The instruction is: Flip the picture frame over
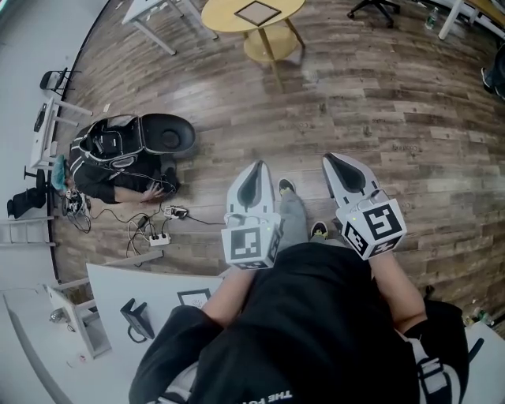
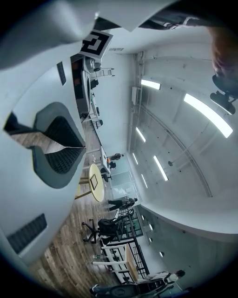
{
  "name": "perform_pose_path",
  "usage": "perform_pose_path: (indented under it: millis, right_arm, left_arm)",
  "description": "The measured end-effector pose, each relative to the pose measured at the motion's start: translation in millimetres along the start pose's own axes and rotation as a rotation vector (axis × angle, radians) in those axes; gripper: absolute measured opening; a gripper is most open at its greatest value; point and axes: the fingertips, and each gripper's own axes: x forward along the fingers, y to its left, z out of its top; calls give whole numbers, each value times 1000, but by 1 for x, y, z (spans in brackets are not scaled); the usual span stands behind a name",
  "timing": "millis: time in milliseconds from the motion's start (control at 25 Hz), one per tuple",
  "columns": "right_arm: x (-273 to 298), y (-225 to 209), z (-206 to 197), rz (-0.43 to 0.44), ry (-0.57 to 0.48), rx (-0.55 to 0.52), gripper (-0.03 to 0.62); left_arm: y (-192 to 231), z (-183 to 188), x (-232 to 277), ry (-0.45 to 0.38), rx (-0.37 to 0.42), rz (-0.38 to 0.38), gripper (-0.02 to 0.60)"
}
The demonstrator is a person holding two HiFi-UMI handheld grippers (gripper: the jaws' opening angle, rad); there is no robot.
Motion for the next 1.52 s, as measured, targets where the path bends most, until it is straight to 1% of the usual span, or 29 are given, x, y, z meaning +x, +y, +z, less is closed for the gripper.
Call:
perform_pose_path:
  millis: [120, 440, 560, 800, 920, 1200, 1320, 1520]
  right_arm:
    - [26, -13, 2, -12, 14, -1, 20]
    - [121, -50, 20, -39, 43, -10, 20]
    - [158, -61, 31, -47, 44, -13, 20]
    - [227, -67, 44, -57, 55, -28, 20]
    - [253, -64, 46, -58, 63, -43, 20]
    - [284, -80, 52, -110, 64, -58, 20]
    - [287, -85, 54, -126, 64, -54, 20]
    - [296, -102, 53, -145, 75, -29, 20]
  left_arm:
    - [14, 5, 26, -10, 15, -7, 23]
    - [80, 12, 106, 7, -19, -2, 23]
    - [106, 21, 137, -1, -22, -2, 23]
    - [159, 25, 181, 8, -44, -11, 23]
    - [179, 27, 197, -3, -57, -32, 23]
    - [197, 24, 233, -9, -56, -92, 23]
    - [198, 23, 239, 7, -73, -100, 23]
    - [199, 26, 256, 8, -71, -105, 23]
